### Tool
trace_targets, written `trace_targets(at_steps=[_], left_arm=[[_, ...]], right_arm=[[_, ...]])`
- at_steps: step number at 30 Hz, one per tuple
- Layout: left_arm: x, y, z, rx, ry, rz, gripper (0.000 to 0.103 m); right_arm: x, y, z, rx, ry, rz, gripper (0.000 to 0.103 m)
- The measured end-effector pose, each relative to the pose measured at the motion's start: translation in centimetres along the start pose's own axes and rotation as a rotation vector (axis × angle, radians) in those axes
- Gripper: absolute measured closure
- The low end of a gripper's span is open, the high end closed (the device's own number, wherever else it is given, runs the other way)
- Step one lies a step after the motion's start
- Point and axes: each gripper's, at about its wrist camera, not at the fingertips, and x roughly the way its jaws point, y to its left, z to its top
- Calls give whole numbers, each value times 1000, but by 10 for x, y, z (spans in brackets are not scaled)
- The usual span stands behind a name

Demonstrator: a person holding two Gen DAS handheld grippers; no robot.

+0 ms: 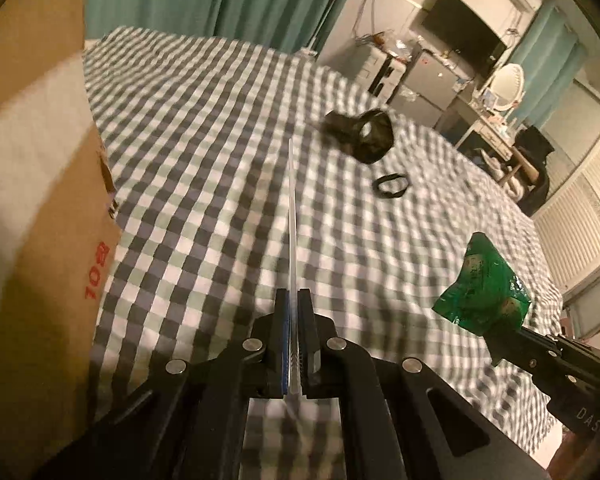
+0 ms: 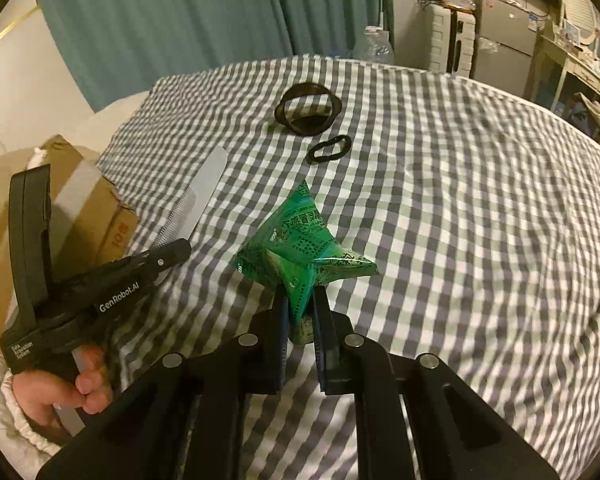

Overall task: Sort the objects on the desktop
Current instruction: 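Drop the comb and green packet into the cardboard box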

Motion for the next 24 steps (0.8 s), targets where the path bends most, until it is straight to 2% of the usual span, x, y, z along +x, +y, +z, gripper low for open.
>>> trace_targets(at_steps=[3, 8, 13, 15, 17, 19, 22, 24], left_arm=[[-36, -11, 8, 25, -84, -29, 100], [-121, -17, 27, 18, -242, -78, 100], [-185, 15, 46, -50, -289, -66, 100], [-205, 39, 48, -78, -319, 7, 100], [-214, 64, 47, -100, -329, 82, 100], [-210, 95, 45, -161, -298, 126, 100], [-201, 126, 32, -180, -262, 256, 100], [-195, 142, 29, -225, -244, 277, 100]], right_arm=[[-25, 12, 2, -15, -47, 1, 93], [-66, 45, 19, -71, -128, 46, 93], [-98, 109, 41, -135, -195, 190, 93], [-96, 144, 48, -171, -197, 246, 93], [-85, 173, 50, -208, -185, 265, 93], [-65, 204, 52, -231, -152, 299, 93], [-39, 231, 56, -212, -113, 359, 93], [-30, 239, 58, -219, -107, 350, 89]])
